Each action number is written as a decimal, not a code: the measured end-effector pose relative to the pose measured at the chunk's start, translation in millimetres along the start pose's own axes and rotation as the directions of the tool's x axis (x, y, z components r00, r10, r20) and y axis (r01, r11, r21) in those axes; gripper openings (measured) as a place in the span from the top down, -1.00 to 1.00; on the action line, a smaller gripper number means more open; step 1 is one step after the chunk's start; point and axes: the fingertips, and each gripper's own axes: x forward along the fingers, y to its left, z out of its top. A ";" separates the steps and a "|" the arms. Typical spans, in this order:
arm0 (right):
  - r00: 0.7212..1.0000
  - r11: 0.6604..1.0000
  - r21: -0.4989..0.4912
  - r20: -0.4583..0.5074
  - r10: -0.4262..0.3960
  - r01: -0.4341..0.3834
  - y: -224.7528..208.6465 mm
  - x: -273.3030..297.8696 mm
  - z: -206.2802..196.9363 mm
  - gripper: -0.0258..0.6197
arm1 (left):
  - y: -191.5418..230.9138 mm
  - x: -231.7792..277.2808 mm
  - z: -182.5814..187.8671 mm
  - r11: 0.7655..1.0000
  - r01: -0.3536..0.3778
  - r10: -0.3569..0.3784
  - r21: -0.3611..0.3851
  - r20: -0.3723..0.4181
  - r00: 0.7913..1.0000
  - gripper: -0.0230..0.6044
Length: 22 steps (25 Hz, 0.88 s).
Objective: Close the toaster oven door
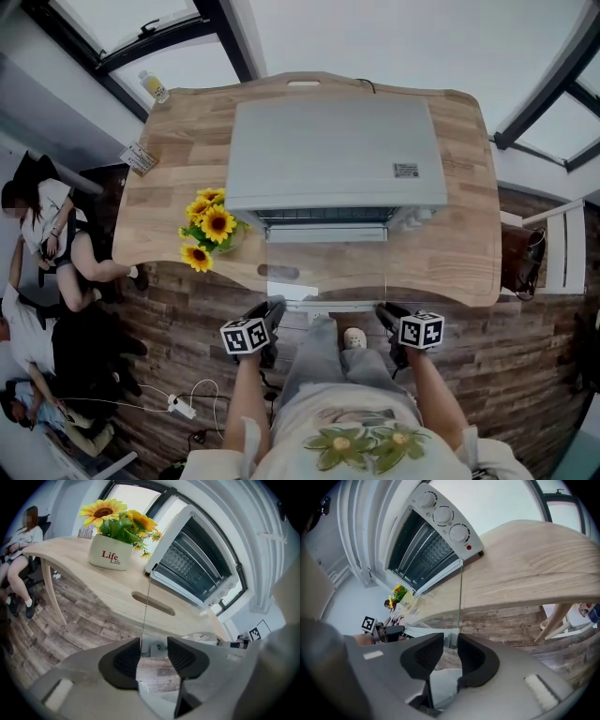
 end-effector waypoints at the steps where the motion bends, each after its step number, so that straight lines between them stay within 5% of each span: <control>1: 1.000 1.000 -0.001 0.002 -0.002 0.002 0.6 -0.6 0.4 0.62 | -0.4 -0.8 0.4 1.000 -0.001 0.001 0.001 -0.001 1.000 0.32; 22: 0.999 0.999 -0.033 0.040 0.010 -0.009 22.5 -25.0 12.6 0.59 | -16.3 -28.9 14.3 0.999 -0.016 0.015 0.028 0.043 0.999 0.35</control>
